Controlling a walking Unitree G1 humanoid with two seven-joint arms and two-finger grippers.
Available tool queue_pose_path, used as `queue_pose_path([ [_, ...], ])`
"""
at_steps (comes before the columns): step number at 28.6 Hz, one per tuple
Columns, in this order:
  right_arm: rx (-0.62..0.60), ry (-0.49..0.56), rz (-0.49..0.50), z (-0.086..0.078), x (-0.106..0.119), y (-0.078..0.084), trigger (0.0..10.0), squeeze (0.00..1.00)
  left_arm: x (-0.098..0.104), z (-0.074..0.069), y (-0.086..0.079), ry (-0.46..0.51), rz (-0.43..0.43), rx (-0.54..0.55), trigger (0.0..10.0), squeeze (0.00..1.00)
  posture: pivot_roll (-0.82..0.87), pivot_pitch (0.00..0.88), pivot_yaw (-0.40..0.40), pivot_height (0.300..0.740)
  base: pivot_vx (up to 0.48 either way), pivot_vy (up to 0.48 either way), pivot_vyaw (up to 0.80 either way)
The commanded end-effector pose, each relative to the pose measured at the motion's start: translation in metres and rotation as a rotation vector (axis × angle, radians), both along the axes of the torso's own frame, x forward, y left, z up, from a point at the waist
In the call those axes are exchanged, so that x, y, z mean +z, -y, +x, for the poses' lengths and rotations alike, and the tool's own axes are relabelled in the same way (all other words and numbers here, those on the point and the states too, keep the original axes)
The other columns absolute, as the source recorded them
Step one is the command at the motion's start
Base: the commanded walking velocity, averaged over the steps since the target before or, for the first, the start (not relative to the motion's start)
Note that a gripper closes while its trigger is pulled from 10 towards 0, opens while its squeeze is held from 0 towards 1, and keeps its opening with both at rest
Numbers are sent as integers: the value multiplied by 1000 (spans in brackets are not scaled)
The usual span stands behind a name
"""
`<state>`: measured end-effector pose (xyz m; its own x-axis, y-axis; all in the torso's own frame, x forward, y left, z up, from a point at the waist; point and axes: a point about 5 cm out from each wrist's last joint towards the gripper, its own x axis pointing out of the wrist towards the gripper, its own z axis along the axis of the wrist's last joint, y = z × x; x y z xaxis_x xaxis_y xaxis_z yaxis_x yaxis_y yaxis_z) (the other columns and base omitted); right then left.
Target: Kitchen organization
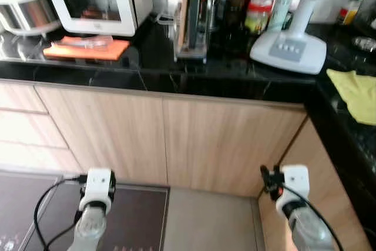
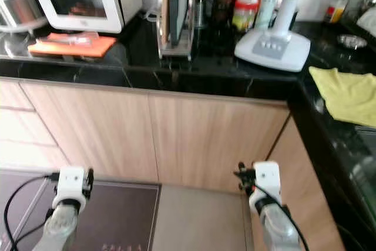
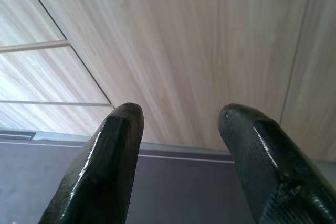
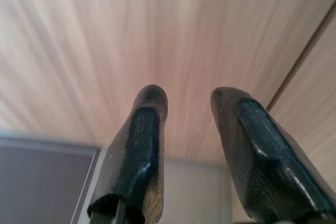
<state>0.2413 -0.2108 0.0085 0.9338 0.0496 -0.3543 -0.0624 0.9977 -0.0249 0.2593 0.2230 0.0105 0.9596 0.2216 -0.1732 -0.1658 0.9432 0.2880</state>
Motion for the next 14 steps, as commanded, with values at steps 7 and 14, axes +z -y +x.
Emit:
queue_pose_path([
  [7, 2, -149, -40, -17, -35, 0, 10000, 0, -2, 1, -1, -13, -10, 8, 10000, 0, -98, 0, 1, 740, 0, 480, 0],
  [14, -2, -223, -33, -27, -51, -5, 10000, 0, -3, 1, 0, -21, -11, -1, 10000, 0, -95, 0, 6, 740, 0, 480, 0],
])
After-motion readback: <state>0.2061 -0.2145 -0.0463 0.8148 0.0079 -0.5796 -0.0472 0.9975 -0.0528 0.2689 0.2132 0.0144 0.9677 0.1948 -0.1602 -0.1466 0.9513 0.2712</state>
